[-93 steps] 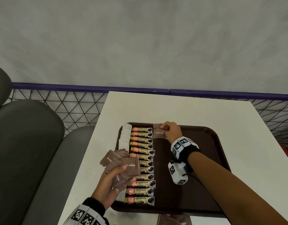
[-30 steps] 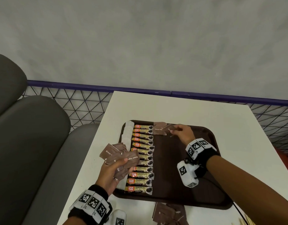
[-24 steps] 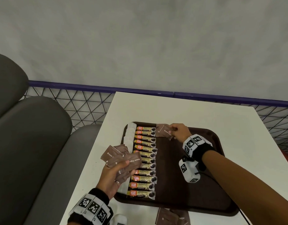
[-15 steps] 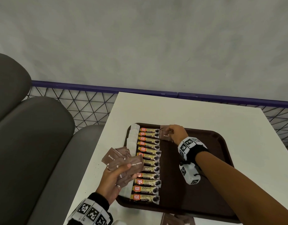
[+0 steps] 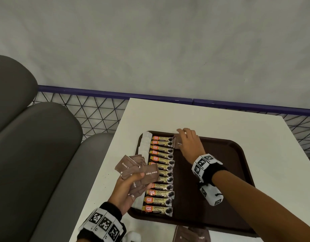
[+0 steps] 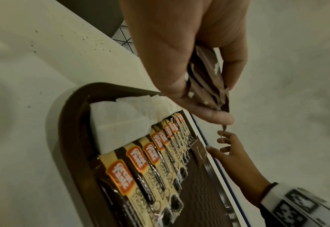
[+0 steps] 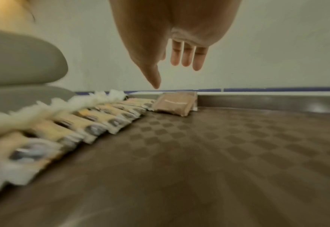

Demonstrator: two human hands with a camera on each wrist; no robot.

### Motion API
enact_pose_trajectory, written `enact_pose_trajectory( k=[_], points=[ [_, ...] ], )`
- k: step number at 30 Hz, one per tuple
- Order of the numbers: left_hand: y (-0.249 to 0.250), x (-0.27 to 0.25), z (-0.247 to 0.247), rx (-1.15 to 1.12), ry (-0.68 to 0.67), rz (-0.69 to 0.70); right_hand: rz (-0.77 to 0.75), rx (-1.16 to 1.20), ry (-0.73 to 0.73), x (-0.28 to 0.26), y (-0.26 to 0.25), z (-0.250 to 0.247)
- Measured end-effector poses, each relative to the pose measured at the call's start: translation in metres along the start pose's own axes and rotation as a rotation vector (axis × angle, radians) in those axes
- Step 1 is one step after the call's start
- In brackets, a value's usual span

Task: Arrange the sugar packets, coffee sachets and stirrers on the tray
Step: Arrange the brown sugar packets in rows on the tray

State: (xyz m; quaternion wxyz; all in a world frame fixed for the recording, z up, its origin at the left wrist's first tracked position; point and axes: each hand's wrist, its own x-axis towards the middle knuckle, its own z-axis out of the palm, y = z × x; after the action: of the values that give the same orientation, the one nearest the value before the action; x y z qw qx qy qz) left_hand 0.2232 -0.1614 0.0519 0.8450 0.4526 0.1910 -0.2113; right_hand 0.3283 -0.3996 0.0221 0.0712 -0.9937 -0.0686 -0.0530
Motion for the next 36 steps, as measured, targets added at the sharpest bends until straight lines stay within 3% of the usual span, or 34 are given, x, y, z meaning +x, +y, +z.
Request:
enact_pose_trajectory(
  k=[4, 11, 15, 18, 24, 27, 30, 33, 36],
  points=[
    [-0.005, -0.003, 0.006, -0.012, -0.005, 0.001, -0.026, 0.347, 0.026, -0.028, -0.017, -0.010],
    [-0.010, -0.011, 0.021, -0.035, -0.011, 0.041, 0.037, 0.790, -0.301, -0.074, -0.042, -0.021],
    [-0.013, -0.014, 0.028, -0.041, -0.018, 0.047, 0.109, 1.043, -0.564, -0.085, -0.048, -0.022],
    [-0.016, -0.015, 0.032, -0.028, -0.018, 0.042, 0.171, 1.238, -0.507, -0.086, -0.052, -0.025],
    [-0.017, -0.015, 0.023, -0.076, 0.009, 0.015, 0.469, 1.553, -0.259, -0.076, -0.039, -0.038],
    [-0.015, -0.016, 0.017, -0.098, -0.021, -0.010, 0.561, 1.504, -0.140, -0.069, -0.024, -0.039],
    [-0.012, -0.017, 0.012, -0.098, -0.050, -0.031, 0.611, 1.218, -0.058, -0.060, -0.003, -0.033],
    [-0.011, -0.016, 0.008, -0.080, -0.054, -0.038, 0.684, 1.041, -0.027, -0.046, 0.015, -0.028],
    [-0.009, -0.013, 0.003, -0.057, -0.043, -0.055, 0.666, 0.967, -0.067, -0.030, 0.025, -0.024]
  ],
)
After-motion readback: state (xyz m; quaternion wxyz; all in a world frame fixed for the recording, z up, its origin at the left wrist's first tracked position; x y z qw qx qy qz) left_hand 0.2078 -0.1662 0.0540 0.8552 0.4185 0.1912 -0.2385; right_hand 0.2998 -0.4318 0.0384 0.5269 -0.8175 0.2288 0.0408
